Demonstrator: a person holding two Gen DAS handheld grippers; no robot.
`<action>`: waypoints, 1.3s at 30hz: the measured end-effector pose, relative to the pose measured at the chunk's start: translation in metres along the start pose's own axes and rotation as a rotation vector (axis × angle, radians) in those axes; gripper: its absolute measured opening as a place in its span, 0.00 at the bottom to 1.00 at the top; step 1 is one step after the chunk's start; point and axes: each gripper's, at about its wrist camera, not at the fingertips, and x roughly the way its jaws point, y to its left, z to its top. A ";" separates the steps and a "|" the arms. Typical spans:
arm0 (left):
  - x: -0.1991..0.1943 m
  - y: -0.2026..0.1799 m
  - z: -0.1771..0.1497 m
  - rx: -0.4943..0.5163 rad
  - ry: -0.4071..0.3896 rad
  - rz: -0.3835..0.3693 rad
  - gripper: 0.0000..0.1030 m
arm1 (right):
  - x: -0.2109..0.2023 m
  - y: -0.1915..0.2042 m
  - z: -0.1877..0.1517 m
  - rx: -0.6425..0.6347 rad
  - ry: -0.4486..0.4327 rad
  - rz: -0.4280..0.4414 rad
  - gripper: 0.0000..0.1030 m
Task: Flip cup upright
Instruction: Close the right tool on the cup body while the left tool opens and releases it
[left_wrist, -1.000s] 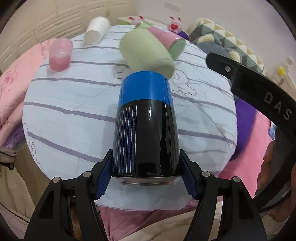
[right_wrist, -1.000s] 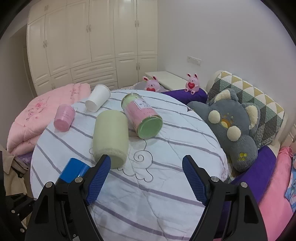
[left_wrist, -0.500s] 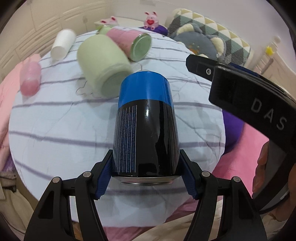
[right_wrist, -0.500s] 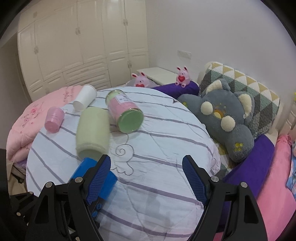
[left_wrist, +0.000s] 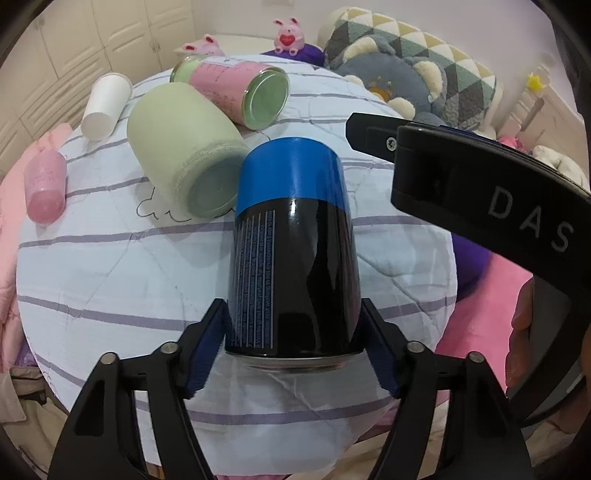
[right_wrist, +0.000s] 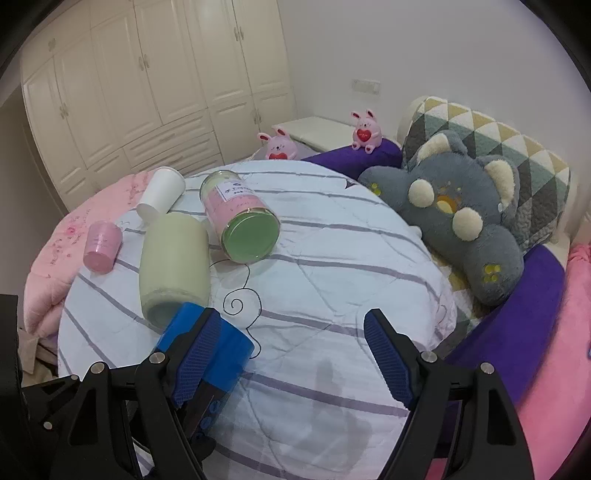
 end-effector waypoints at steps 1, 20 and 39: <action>-0.001 0.001 0.000 -0.003 -0.002 -0.001 0.74 | 0.000 0.000 0.000 0.001 0.003 0.002 0.79; -0.066 0.024 -0.032 -0.077 -0.145 0.067 0.93 | -0.030 0.003 -0.001 0.029 -0.024 0.045 0.78; -0.099 0.049 -0.035 -0.186 -0.421 0.270 1.00 | -0.051 0.019 -0.006 0.026 -0.034 0.107 0.79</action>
